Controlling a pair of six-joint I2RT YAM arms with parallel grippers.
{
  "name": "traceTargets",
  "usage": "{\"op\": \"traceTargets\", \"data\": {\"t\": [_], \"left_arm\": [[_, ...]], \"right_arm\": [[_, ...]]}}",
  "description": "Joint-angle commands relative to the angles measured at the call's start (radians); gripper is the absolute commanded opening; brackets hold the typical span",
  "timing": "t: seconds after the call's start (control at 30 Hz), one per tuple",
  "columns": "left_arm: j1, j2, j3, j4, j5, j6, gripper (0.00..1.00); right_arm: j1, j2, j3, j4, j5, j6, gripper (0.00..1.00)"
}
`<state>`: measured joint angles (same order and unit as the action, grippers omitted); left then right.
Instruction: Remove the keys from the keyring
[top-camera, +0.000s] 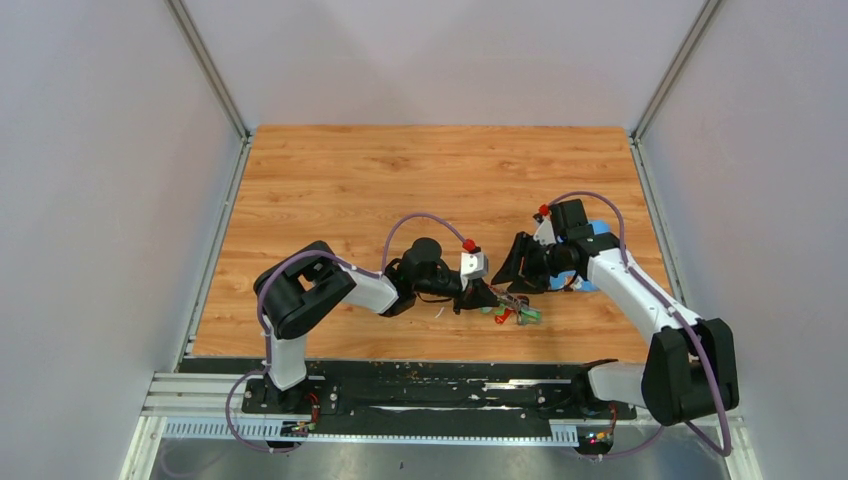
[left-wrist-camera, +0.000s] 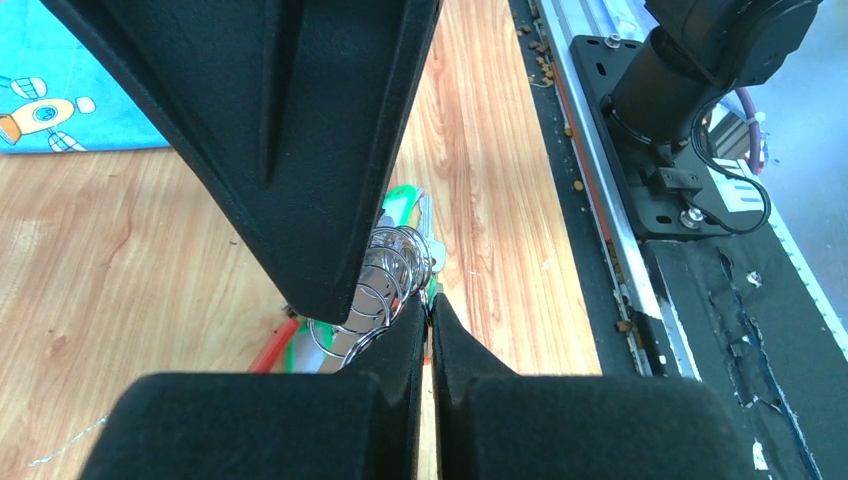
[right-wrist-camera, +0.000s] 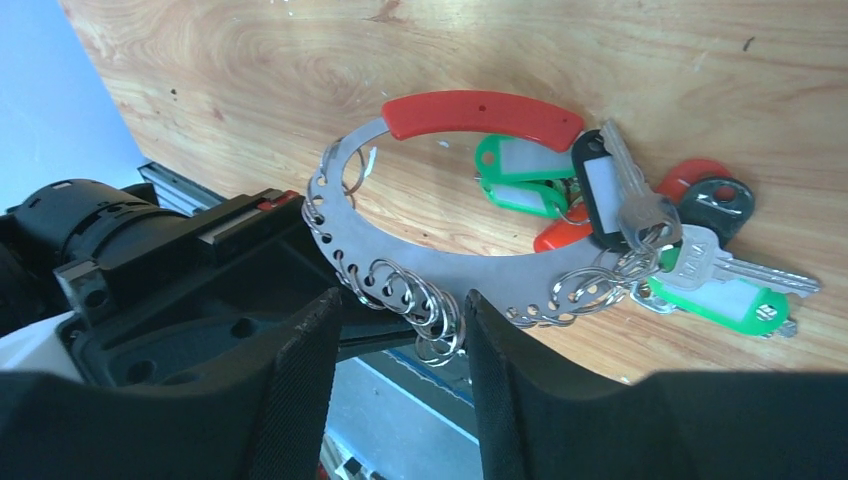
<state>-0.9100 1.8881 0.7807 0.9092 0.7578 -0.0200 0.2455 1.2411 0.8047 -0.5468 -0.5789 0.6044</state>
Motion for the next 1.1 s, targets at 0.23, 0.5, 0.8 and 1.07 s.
{"op": "traceTargets", "data": {"t": [0.23, 0.5, 0.8, 1.07], "left_arm": [[0.002, 0.008, 0.018, 0.013, 0.021, -0.01, 0.0], [0.002, 0.015, 0.029, 0.014, -0.025, -0.039, 0.0], [0.001, 0.118, -0.042, 0.527, -0.108, -0.388, 0.0], [-0.018, 0.13, -0.048, 0.574, -0.145, -0.416, 0.0]], "right_arm": [[-0.015, 0.034, 0.078, -0.054, -0.137, -0.018, 0.37], [0.004, 0.074, 0.111, -0.063, -0.125, -0.007, 0.33], [-0.004, 0.023, 0.276, -0.297, 0.27, -0.023, 0.44], [-0.011, -0.051, 0.322, -0.534, 0.359, 0.065, 0.41]]}}
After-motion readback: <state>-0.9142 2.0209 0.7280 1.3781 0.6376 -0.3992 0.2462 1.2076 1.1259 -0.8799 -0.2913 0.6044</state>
